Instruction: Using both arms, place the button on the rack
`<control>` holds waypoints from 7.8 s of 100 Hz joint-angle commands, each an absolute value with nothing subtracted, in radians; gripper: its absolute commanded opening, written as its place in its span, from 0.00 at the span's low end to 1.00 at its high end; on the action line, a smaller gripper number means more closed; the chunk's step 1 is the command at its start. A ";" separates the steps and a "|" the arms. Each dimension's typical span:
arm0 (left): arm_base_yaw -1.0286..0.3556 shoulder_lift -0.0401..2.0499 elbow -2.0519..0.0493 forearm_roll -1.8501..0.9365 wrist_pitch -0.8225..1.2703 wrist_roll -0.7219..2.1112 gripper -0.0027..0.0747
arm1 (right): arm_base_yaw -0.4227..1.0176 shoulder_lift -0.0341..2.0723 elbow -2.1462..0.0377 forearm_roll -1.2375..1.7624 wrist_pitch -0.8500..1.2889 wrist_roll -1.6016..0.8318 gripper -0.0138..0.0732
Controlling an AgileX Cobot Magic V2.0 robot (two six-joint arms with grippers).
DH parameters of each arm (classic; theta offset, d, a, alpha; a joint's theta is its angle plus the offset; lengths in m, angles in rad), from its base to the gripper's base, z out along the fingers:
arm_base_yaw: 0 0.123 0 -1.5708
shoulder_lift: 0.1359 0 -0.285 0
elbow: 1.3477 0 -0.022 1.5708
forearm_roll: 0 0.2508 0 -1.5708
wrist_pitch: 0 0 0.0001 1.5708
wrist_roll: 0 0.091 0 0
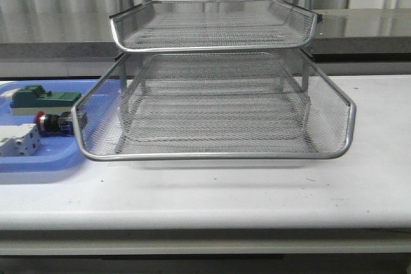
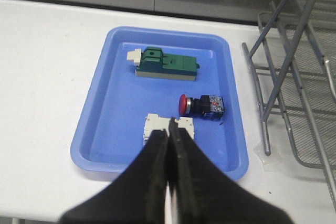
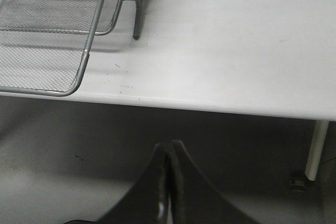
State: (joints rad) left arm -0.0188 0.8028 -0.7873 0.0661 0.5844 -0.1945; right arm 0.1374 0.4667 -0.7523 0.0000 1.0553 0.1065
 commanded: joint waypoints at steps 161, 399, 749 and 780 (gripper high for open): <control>-0.039 1.707 -1.556 -0.122 0.827 0.609 0.79 | 0.138 0.473 -0.785 -0.016 0.998 0.105 0.08; -0.104 2.233 -1.917 -0.150 1.051 1.130 0.21 | 0.138 0.473 -0.785 -0.016 0.999 0.105 0.08; -0.435 1.602 -1.726 -0.199 1.203 0.585 0.67 | 0.138 0.473 -0.785 -0.016 0.999 0.105 0.08; -0.213 1.420 -1.658 -0.208 1.166 0.532 0.67 | 0.138 0.473 -0.785 -0.016 0.999 0.105 0.08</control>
